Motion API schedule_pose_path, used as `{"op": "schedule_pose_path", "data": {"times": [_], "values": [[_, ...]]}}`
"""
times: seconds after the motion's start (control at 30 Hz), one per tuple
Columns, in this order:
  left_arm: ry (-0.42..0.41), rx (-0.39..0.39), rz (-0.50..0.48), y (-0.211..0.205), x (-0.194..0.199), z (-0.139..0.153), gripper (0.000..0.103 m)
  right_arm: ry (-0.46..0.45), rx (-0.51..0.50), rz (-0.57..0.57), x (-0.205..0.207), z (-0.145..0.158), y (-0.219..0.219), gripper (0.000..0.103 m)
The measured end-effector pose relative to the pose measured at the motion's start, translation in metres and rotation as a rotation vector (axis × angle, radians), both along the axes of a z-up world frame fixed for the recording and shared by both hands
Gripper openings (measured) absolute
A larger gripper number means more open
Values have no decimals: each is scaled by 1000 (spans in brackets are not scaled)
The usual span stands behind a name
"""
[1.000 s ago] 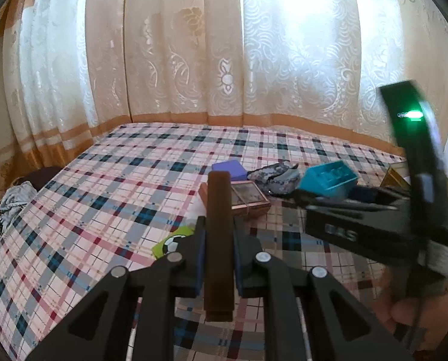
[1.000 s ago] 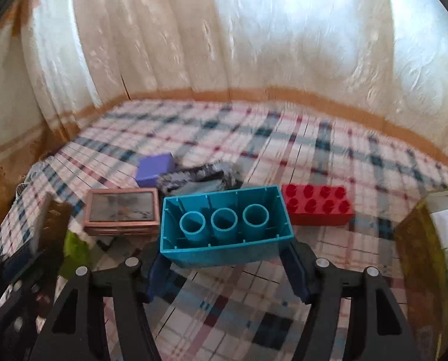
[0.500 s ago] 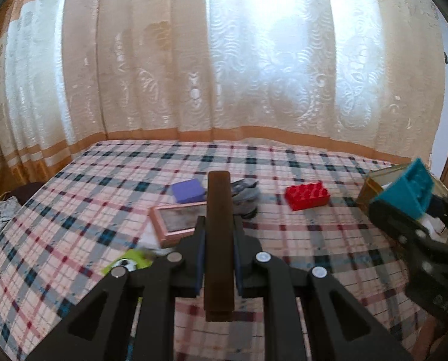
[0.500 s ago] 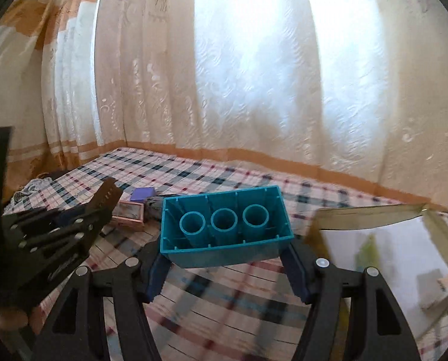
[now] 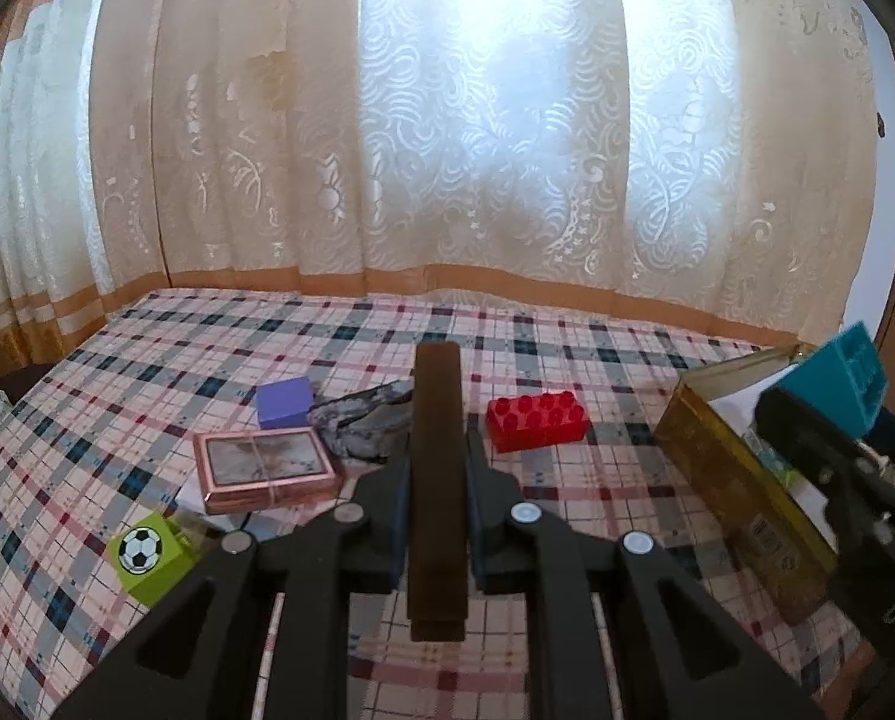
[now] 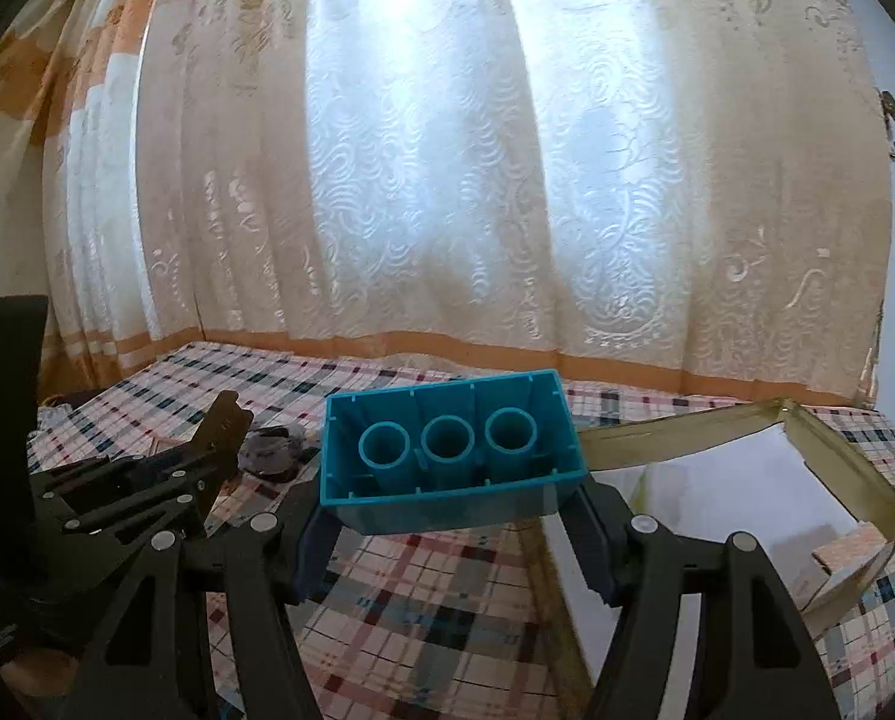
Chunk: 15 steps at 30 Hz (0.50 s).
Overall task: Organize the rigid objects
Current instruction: 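Carry the teal brick into the tray and release it while the left gripper carries the comb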
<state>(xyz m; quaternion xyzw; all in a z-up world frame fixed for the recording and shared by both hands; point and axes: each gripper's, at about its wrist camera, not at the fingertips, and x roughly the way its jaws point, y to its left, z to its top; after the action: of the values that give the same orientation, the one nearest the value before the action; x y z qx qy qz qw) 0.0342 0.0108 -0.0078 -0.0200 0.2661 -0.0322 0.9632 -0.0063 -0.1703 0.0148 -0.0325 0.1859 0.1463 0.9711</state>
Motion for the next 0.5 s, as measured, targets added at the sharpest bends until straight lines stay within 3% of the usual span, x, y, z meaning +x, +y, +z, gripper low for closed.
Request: {"op": "schedule_pose_path", "data": {"times": [0.33, 0.5], "values": [[-33, 52, 0, -19, -5, 0, 14, -4, 10, -31, -1, 2, -19, 68], [-27, 15, -2, -19, -5, 1, 14, -4, 20, -44, -1, 3, -26, 68]]}}
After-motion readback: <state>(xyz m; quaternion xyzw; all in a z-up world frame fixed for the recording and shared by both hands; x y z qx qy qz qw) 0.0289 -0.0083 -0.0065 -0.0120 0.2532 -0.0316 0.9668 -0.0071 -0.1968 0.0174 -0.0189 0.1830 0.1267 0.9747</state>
